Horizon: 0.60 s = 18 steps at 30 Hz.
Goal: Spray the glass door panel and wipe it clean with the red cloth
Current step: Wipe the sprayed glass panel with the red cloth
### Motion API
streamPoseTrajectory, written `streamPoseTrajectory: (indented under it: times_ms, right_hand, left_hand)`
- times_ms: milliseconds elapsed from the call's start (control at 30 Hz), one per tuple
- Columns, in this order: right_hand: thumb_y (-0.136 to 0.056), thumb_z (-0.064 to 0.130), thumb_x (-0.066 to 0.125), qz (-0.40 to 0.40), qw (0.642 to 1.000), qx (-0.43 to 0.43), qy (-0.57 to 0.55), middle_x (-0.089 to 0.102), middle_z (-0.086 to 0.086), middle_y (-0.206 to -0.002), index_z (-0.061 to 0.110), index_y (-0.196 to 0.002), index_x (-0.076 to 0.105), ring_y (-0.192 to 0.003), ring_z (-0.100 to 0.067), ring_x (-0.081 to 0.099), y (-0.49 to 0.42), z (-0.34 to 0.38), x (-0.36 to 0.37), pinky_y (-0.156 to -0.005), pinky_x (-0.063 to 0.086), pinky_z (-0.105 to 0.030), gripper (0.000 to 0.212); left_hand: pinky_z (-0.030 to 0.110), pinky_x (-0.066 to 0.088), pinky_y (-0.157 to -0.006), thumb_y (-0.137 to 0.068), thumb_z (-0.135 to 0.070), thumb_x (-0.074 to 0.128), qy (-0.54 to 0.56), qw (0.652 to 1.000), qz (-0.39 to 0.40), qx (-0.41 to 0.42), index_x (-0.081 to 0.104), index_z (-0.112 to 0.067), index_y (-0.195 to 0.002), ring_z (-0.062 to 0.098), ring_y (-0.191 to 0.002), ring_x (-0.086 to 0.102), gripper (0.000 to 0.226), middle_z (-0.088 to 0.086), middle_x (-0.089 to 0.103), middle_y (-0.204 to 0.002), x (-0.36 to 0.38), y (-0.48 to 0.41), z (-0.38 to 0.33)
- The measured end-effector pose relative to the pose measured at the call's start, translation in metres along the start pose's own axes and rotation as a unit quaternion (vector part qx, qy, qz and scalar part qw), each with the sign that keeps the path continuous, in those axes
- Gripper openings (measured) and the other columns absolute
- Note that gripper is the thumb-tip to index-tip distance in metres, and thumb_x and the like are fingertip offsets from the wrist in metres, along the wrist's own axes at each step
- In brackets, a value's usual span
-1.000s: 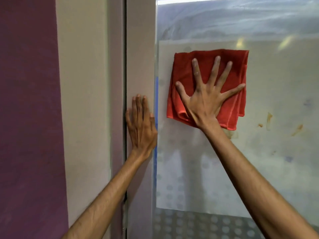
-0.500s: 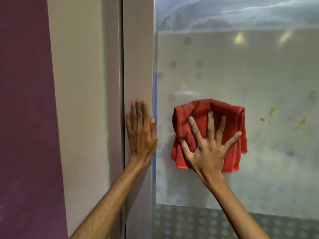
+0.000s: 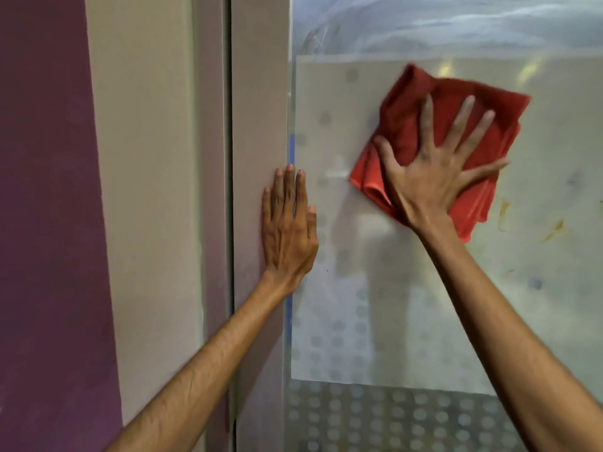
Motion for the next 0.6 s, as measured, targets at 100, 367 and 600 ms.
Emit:
streamPoseTrajectory:
  times_ms: [100,367,600]
  right_hand:
    - [-0.083,0.089,0.026,-0.022,0.999,-0.035,0.019,0.012,-0.012,-0.168,0.048,-0.155,0.018,-0.153,-0.043,0.007,0.004,0.019,0.006,-0.104,0.001,-0.084,0.083]
    - [-0.088,0.064,0.044,-0.027,0.990,-0.135,0.031,0.018,-0.007,-0.167,0.047,-0.153,0.026,-0.154,-0.039,0.010,0.104,-0.025,0.027,-0.109,0.006,-0.080,0.070]
    - [-0.088,0.060,0.044,0.001,0.988,-0.150,0.047,0.016,-0.003,-0.168,0.045,-0.155,0.024,-0.156,-0.032,0.007,0.138,-0.066,0.025,-0.112,0.004,-0.078,0.072]
  left_hand:
    - [0.044,0.009,-0.126,-0.103,-0.019,0.032,-0.001,1.000,-0.005,0.005,0.024,-0.003,-0.154,0.029,-0.153,0.014,0.055,0.016,0.021,-0.163,0.004,0.001,0.002]
    - [0.046,0.006,-0.125,-0.105,-0.023,0.029,-0.001,1.000,-0.011,-0.016,0.020,-0.004,-0.155,0.031,-0.153,0.011,0.054,0.016,0.017,-0.164,0.008,0.007,-0.003]
    - [0.052,0.003,-0.125,-0.106,-0.030,0.025,0.001,0.998,0.054,0.024,0.015,-0.006,-0.156,0.030,-0.154,0.005,0.057,0.014,0.013,-0.165,0.015,0.041,-0.026]
Point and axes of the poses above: each hand's wrist, its own y-axis away from the middle knuckle, its own x-axis out of the palm, z = x × y, the point moved 1 cm from there along -y, towards the middle knuckle
